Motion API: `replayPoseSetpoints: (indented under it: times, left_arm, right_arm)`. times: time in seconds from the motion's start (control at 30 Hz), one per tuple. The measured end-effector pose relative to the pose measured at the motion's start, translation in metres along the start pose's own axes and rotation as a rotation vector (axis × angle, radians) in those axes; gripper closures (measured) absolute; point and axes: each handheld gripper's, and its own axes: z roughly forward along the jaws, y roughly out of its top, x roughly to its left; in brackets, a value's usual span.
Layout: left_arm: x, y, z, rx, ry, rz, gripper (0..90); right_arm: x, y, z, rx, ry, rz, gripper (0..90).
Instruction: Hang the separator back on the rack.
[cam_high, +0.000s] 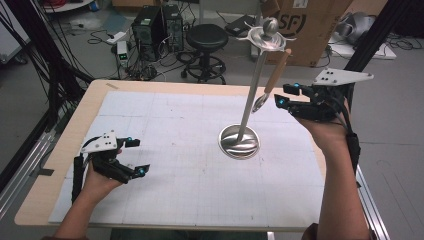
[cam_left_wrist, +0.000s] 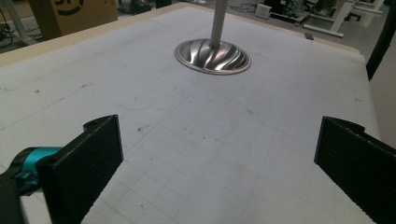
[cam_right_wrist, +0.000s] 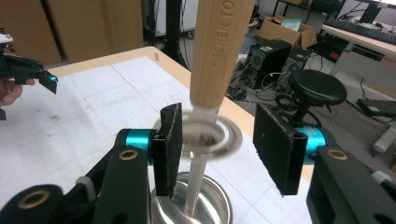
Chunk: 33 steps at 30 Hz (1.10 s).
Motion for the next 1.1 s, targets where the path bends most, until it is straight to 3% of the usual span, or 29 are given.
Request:
replayPoseSetpoints:
  times: [0.43,1.1]
  left_arm:
    - [0.000,0.000,-0.001,-0.003,0.001,-0.001,1.6]
    - [0.001,0.000,-0.001,-0.003,0.000,-0.002,1.6]
  right_arm:
    - [0.007,-0.007,-0.013,0.003,-0.003,-0.014,43.9]
    - [0.016,-0.043,-0.024,-0.001,0.001,0.013,37.9]
